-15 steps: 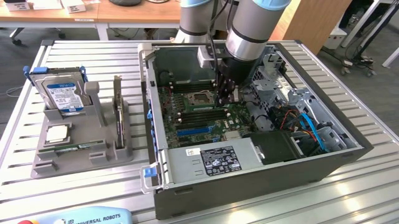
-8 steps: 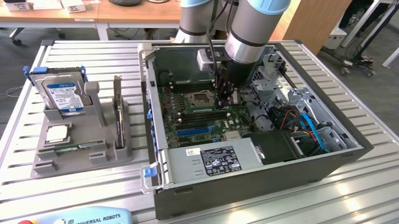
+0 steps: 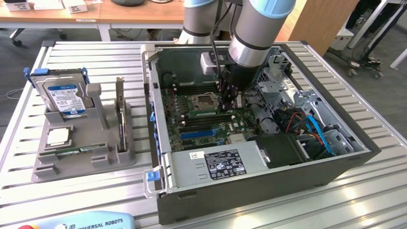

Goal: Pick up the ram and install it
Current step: 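Insert the ram into the slot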

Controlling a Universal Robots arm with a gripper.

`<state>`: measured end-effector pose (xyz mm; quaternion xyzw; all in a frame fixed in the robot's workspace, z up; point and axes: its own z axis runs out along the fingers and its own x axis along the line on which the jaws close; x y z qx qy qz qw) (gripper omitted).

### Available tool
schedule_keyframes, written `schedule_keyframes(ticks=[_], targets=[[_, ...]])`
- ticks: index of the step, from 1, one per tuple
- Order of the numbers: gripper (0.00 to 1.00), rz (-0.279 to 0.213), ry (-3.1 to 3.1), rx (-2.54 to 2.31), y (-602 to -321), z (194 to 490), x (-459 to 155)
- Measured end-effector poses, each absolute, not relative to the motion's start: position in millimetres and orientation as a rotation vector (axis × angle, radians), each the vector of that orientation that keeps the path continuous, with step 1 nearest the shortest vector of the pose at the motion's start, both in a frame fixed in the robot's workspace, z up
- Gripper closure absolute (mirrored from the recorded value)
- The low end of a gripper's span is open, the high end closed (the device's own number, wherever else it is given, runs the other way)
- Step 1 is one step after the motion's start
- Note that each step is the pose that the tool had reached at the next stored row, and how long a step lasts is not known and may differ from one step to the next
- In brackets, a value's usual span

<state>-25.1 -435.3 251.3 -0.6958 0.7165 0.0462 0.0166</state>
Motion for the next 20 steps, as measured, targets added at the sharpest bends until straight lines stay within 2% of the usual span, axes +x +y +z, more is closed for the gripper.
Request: schedule_keyframes(ticks=[20], targets=[[0.88, 0.144, 2.208, -2.185, -434.0, 250.5, -27.3]])
